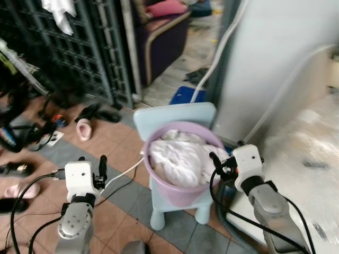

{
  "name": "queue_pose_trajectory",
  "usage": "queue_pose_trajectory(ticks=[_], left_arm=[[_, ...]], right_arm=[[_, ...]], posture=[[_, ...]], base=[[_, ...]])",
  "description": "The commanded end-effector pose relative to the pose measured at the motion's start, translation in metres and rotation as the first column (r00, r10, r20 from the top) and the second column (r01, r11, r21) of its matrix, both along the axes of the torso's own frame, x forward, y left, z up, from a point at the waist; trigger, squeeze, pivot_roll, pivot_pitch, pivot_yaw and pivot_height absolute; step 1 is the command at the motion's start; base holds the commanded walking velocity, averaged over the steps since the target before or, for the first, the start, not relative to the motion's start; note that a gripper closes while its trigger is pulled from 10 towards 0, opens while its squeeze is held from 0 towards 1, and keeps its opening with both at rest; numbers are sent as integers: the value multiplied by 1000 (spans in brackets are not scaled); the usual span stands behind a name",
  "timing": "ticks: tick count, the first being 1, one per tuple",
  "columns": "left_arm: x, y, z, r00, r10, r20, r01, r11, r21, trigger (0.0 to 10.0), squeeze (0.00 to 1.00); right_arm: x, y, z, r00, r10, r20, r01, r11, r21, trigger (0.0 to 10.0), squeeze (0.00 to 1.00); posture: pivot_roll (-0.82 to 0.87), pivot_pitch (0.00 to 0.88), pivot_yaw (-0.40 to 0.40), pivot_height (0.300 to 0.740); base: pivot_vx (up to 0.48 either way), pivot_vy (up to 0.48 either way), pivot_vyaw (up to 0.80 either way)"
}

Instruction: Clothes washing

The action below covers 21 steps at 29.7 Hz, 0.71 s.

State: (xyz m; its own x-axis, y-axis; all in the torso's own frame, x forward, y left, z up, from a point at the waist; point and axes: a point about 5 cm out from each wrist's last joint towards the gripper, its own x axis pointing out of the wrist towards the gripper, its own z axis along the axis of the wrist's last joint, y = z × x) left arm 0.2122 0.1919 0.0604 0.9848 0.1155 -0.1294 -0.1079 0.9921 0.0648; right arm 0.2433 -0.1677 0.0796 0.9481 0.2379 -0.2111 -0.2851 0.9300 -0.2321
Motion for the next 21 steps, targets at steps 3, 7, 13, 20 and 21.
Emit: queue_pose_trajectory(ticks=[3,7,13,20,21], left_arm=[[2,-2,5,999,-20,24,21,1000,-1,10000,0],[3,-3,5,1000,-16,20,16,1000,-4,10000,0],[0,-6,4,1000,-7,11,8,1000,-16,10000,0],[-18,-3,7,999,25,-26,-25,1000,-8,10000,0],[-19,-3,7,999,26,-28,-26,1000,-7,10000,0]], right_arm=[[4,5,-2,999,47,-27,-48,999,-23,10000,0],[8,8,-14,989,87,-120,-95,994,-58,10000,0],[8,9,-23,971,128,-202,-146,986,-76,10000,129],[8,5,-37,932,70,-357,-118,986,-115,10000,1000],[8,5,-38,927,63,-370,-112,988,-111,10000,922]], posture=[[-31,0,49,740],[-29,0,47,740],[-18,0,40,740],[38,60,3,740],[38,60,3,740]], base=[[301,0,690],[276,0,270],[42,0,0],[0,0,0],[0,0,0]])
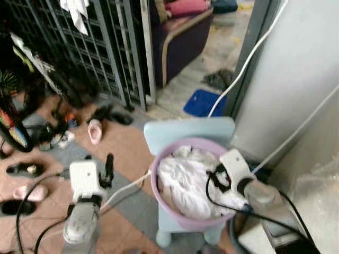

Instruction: Clothes washing

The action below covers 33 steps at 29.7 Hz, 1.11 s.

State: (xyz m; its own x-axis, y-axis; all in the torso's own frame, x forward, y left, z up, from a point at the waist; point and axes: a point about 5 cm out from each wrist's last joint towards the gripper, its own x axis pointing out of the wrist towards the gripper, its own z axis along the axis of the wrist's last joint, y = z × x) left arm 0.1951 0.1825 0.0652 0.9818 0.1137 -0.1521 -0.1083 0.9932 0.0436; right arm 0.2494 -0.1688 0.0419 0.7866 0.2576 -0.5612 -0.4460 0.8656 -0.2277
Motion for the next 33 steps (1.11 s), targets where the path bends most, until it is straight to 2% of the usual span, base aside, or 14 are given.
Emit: queue_pose_trajectory(ticks=[1,2,3,9,12,14,17,18,20,21,24,33], left_arm=[[-7,6,2,999,29,-18,-29,999,15,10000,0],[-16,6,3,999,39,-31,-38,999,14,10000,0],[-19,6,4,998,42,-37,-41,999,13,10000,0],[-35,4,12,997,47,-61,-46,999,15,10000,0],[-36,12,15,996,67,-67,-65,998,25,10000,0],[-37,16,19,995,81,-66,-79,996,32,10000,0],[-40,17,22,993,93,-71,-91,995,37,10000,0],[-42,16,23,992,100,-78,-97,995,38,10000,0],[-44,14,25,991,102,-86,-100,994,35,10000,0],[-47,11,27,991,100,-93,-98,995,33,10000,0],[-50,5,29,992,83,-94,-80,996,33,10000,0],[-50,3,31,989,104,-104,-102,995,19,10000,0]], right_arm=[[1,5,-3,999,-17,-49,18,1000,20,10000,741],[-3,5,-5,995,-34,-99,37,999,38,10000,133],[-4,6,-6,993,-34,-114,40,998,44,10000,0],[-3,15,-15,982,-11,-190,22,998,55,10000,0],[6,20,-18,976,-37,-216,49,998,48,10000,0],[14,21,-21,959,-114,-259,135,989,65,10000,0],[22,22,-23,959,-134,-251,144,989,24,10000,0],[26,23,-25,953,-156,-260,165,986,13,6157,0],[28,23,-26,946,-182,-269,192,981,10,6157,0],[31,26,-27,944,-180,-277,194,981,22,0,0],[34,29,-27,942,-183,-283,196,981,18,0,0],[31,33,-34,935,-171,-310,185,983,16,0,0]], posture=[[50,95,-6,740],[62,123,-15,740],[62,123,-15,740],[105,206,-34,740],[115,233,-47,740],[123,248,-56,740],[133,263,-60,740],[140,273,-63,740],[144,277,-65,740],[151,285,-71,740],[159,293,-81,740],[156,290,-92,740]], base=[[0,0,0],[0,0,0],[0,0,0],[0,0,0],[0,0,0],[0,0,0],[0,0,0],[0,0,0],[0,0,0],[0,0,0],[0,0,0],[0,0,0]])
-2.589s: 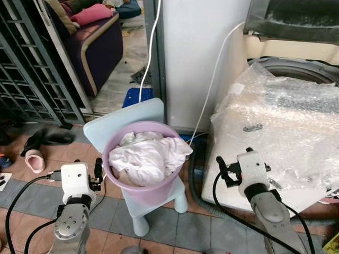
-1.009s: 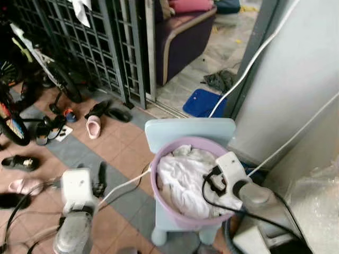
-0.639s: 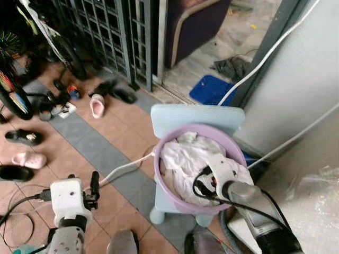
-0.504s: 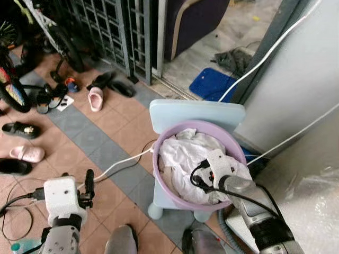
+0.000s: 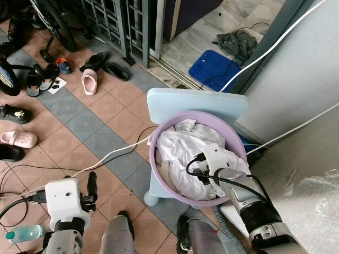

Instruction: Clothes washing

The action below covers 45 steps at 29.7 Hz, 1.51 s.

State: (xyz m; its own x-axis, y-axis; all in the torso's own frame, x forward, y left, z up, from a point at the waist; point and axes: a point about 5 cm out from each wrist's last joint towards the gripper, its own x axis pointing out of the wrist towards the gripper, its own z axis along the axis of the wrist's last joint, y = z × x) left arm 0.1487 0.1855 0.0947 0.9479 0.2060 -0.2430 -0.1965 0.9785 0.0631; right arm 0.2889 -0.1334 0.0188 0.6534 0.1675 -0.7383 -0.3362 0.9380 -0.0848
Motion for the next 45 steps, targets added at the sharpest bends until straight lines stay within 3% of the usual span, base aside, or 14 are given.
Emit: queue_pose_trajectory(ticks=[1,7,15,26,31,32,35,36,41,42,45], left_arm=[[-3,0,2,1000,9,-12,-9,1000,8,10000,0],[0,-3,1,1000,15,-11,-15,1000,4,10000,0],[5,14,-3,994,105,-10,-105,994,26,10000,0],[22,11,-2,998,64,25,-65,998,22,10000,0],[36,4,-4,999,2,44,-3,1000,12,10000,0],[45,2,-9,999,-8,41,8,1000,-6,10000,0],[52,-2,-13,999,-19,36,20,1000,-24,10000,0],[57,-6,-13,999,-30,45,31,999,-36,10000,0],[75,-15,-19,996,-46,71,51,996,-74,10000,0],[75,-15,-19,996,-46,71,51,996,-74,10000,0],[78,-14,-26,997,-50,64,55,996,-75,10000,0]], right_arm=[[-8,-2,-12,998,-15,-57,15,1000,3,0,0],[-8,-2,-12,998,-21,-61,23,999,31,0,0],[-6,-13,-15,994,-63,-88,68,996,57,0,0],[-2,-26,-12,991,-112,-70,116,991,64,0,0],[2,-26,-3,992,-130,6,129,989,78,0,0],[3,-22,-3,988,-148,41,144,985,93,0,0],[5,-19,0,985,-150,89,141,985,101,0,0],[7,-18,2,982,-149,120,135,984,114,0,0],[17,-21,25,924,-171,342,105,973,204,0,0],[17,-21,25,924,-171,342,105,973,204,0,0],[16,-29,38,873,-242,425,135,955,266,0,0]], posture=[[156,289,-92,740],[148,283,-99,740],[119,244,-108,740],[81,186,-109,740],[47,117,-87,740],[37,69,-32,740],[37,55,-24,740],[31,12,7,740],[20,0,49,740],[20,0,49,740],[-13,0,55,740]], base=[[0,0,0],[0,0,0],[0,0,0],[0,0,0],[0,0,0],[0,0,0],[0,0,0],[0,0,0],[0,0,0],[0,0,0],[0,0,0]])
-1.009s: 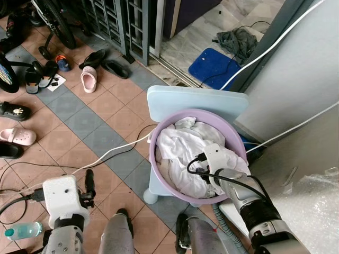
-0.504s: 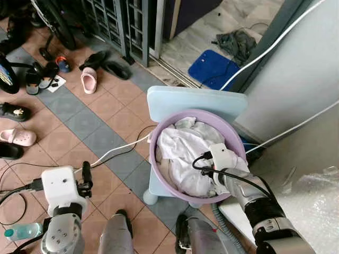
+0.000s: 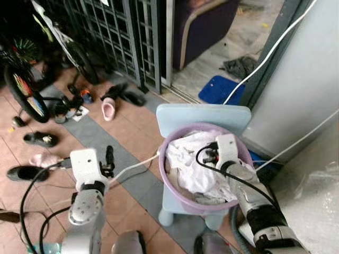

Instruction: Clothes washing

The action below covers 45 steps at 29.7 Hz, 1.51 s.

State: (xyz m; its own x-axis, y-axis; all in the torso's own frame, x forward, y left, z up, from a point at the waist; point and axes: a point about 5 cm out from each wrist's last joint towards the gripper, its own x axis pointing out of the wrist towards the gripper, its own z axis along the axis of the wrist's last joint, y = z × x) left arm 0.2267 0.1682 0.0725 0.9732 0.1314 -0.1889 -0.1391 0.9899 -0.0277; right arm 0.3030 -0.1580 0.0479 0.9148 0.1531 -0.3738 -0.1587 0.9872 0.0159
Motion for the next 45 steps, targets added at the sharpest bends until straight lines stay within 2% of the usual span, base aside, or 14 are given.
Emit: queue_pose_trajectory(ticks=[1,5,7,8,11,15,16,17,18,19,20,24,39,45], left_arm=[[3,0,-4,1000,-14,-2,14,1000,12,10000,0],[12,-6,0,998,-60,22,60,998,37,10000,0],[23,-10,10,993,-99,67,94,993,66,10000,0],[23,-10,10,993,-99,67,94,993,66,10000,0],[31,-10,18,990,-96,107,88,993,77,10000,0],[35,-10,20,989,-86,121,77,994,74,10000,0],[39,-13,19,989,-83,126,76,995,62,10000,0],[40,-14,17,989,-82,122,75,995,59,10000,0],[40,-13,15,991,-75,114,69,996,57,10000,0],[40,-12,14,992,-71,109,65,996,56,10000,0],[38,-11,9,993,-68,93,63,996,58,10000,0],[37,-12,5,994,-75,85,70,996,58,10000,0],[45,-15,7,990,-84,109,78,995,59,10000,0],[46,-15,7,990,-78,114,72,996,56,10000,0]], right_arm=[[0,-7,18,993,-40,111,39,999,12,0,0],[-1,-6,32,982,-20,186,22,1000,-7,0,0],[-1,-2,57,954,5,299,8,999,-44,0,0],[-1,-2,57,954,5,299,8,999,-44,0,0],[0,-1,76,922,11,387,16,998,-67,0,0],[0,-1,82,910,-2,416,27,998,-55,0,0],[-4,5,93,875,12,484,23,998,-66,0,0],[-7,7,95,873,20,488,21,997,-79,0,0],[-10,7,93,875,17,484,29,996,-88,5725,0],[-12,6,92,880,11,476,38,995,-92,5725,0],[-18,4,87,887,-7,463,51,995,-82,10000,0],[-26,5,74,914,-31,404,63,996,-68,10000,0],[-21,3,81,904,-8,428,53,994,-92,10000,0],[-20,7,84,899,31,437,17,994,-105,10000,0]], posture=[[-16,0,46,740],[-17,0,33,740],[-20,0,40,740],[-20,0,40,740],[-28,0,43,740],[-33,0,48,740],[-41,0,64,740],[-45,0,67,740],[-49,0,67,740],[-49,0,66,740],[-46,0,63,740],[-56,0,79,740],[-73,0,89,740],[-80,0,87,740]], base=[[0,0,0],[0,0,0],[0,0,0],[0,0,0],[0,0,0],[0,0,0],[0,0,0],[0,0,0],[0,0,0],[0,0,0],[0,-259,0],[-121,-212,-147],[0,0,-763],[0,0,-142]])
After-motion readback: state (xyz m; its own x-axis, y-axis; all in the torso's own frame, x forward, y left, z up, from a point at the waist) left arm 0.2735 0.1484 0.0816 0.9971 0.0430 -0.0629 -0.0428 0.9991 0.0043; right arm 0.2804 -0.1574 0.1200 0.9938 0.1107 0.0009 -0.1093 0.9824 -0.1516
